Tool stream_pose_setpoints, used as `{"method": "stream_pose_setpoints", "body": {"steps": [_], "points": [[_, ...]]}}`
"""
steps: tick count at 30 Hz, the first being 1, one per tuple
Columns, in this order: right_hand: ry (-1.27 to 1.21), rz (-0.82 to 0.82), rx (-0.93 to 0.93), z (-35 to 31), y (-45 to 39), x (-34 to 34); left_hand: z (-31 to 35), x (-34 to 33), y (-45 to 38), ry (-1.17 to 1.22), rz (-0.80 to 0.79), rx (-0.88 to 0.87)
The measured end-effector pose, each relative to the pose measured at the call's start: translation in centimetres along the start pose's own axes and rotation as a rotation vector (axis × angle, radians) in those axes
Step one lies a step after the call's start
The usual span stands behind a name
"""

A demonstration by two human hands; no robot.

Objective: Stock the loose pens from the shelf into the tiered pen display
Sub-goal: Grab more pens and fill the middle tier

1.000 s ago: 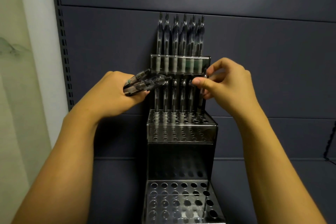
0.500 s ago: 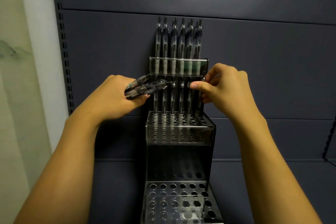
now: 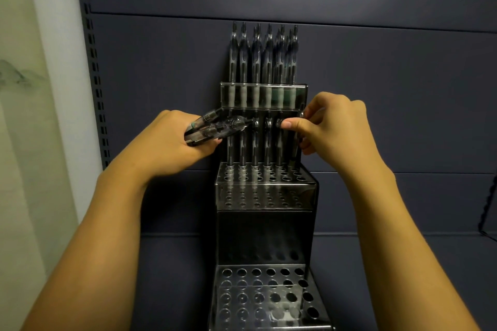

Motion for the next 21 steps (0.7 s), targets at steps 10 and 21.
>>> {"method": "stream_pose_setpoints", "body": {"steps": [10, 21], "points": [[0.094, -0.085, 0.034, -0.1, 0.1, -0.7, -0.1, 0.0, -0.1, -0.005, 0.014, -0.024], [0.227, 0.032, 0.219, -2.6, 1.1, 1.2, 0.4, 0.2, -0.1, -0.029, -0.007, -0.026]]}}
Point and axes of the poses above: each hand's wrist, its own y-axis away from the middle knuckle, its own x-axis out of the back of the hand, z = x × y, the point moved 4 cm from there along -y, towards the middle knuckle, and after that the axes turned 2 degrees about -x, right-handed, at the moved point
